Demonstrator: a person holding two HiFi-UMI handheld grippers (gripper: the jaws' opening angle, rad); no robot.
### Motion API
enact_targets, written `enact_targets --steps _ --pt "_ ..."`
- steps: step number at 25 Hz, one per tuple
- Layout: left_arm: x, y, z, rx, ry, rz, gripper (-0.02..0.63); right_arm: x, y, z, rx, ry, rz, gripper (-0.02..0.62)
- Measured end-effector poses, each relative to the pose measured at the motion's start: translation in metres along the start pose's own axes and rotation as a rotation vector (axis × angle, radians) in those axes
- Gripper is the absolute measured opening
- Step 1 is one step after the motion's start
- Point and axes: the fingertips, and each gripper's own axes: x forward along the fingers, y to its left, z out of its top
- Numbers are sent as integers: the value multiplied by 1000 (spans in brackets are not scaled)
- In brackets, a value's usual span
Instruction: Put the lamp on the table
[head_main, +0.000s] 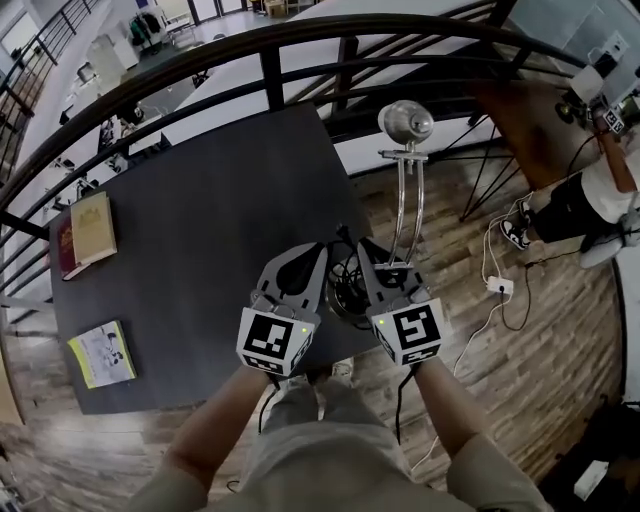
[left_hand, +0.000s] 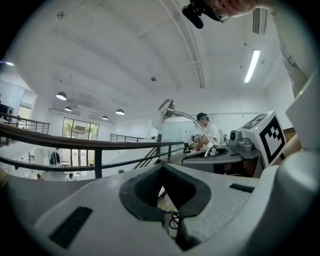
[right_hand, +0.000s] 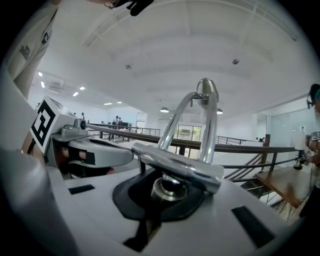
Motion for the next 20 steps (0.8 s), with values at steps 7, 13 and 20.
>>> enact_targets --steps 7,13,20 --pt "27 17 -65 -73 91 11 5 24 -6 -37 -26 -55 9 -2" --pt "40 13 -101 -80 167 -7 5 33 -1 -56 -98 -69 44 -2" --pt "47 10 -125 -82 209 -10 5 36 -8 -85 -6 -52 25 -2"
